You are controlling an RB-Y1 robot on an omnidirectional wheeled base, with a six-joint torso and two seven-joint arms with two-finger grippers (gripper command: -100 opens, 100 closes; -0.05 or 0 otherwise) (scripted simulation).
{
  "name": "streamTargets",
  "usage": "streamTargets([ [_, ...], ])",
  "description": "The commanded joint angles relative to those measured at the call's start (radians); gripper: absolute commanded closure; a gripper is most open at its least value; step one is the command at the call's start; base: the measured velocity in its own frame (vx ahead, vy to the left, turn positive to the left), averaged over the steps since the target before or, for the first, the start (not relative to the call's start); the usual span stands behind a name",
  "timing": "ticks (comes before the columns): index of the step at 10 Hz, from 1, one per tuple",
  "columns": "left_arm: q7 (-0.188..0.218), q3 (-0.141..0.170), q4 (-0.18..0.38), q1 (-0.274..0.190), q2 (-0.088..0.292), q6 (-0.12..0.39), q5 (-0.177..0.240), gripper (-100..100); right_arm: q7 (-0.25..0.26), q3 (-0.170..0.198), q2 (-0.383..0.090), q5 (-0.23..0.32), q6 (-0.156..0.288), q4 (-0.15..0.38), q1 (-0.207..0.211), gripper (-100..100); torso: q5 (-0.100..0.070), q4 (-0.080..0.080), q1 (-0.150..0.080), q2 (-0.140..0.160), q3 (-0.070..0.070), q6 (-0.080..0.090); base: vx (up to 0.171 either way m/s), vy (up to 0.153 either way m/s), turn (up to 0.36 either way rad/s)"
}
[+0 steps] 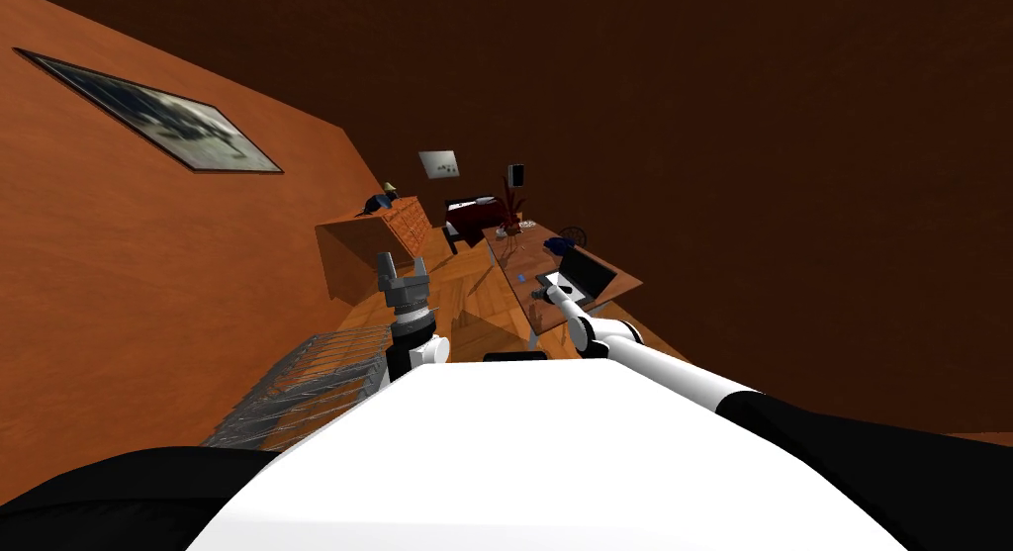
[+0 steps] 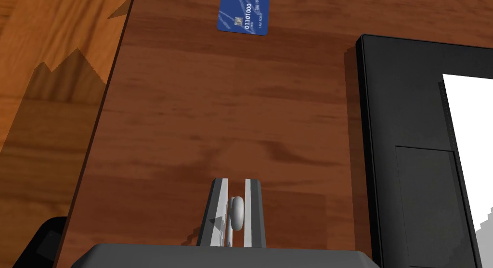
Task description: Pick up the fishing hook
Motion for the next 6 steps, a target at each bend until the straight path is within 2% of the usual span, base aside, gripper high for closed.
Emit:
streamTargets([
  [1, 0.0, 0.0, 0.0, 0.0, 0.0, 0.0, 0.0, 0, 0.05, -0.019, -0.024, -0.05, -0.014, 0.05, -0.05, 100, 0.0, 0.0, 0.0, 0.0, 0.0, 0.0, -0.1, 0.027, -0.042],
  [2, 0.0, 0.0, 0.0, 0.0, 0.0, 0.0, 0.0, 0, 0.031, -0.019, -0.024, -0.049, -0.014, 0.04, -0.054, 100, 0.001, 0.002, 0.001, 0.002, 0.002, -0.001, -0.055, 0.018, 0.005],
  [3, 0.0, 0.0, 0.0, 0.0, 0.0, 0.0, 0.0, 0, 0.053, -0.019, -0.024, -0.073, -0.014, 0.055, -0.054, 100, 0.001, 0.002, 0.002, 0.001, 0.002, -0.001, -0.013, 0.008, 0.011],
  [4, 0.0, 0.0, 0.0, 0.0, 0.0, 0.0, 0.0, 0, 0.071, -0.019, -0.024, -0.073, -0.014, 0.088, -0.054, 100, 0.0, 0.001, 0.001, -0.001, 0.0, -0.001, 0.009, 0.002, 0.006],
  [5, 0.0, 0.0, 0.0, 0.0, 0.0, 0.0, 0.0, 0, 0.081, -0.025, -0.03, -0.094, -0.022, 0.104, -0.073, 100, 0.0, 0.0, 0.001, -0.003, -0.001, -0.001, 0.0, 0.0, 0.0],
  [6, 0.0, 0.0, 0.0, 0.0, 0.0, 0.0, 0.0, 0, 0.093, -0.026, -0.03, -0.098, -0.025, 0.113, -0.074, 0, 0.001, 0.0, 0.001, -0.003, -0.001, -0.001, 0.0, 0.0, 0.0],
])
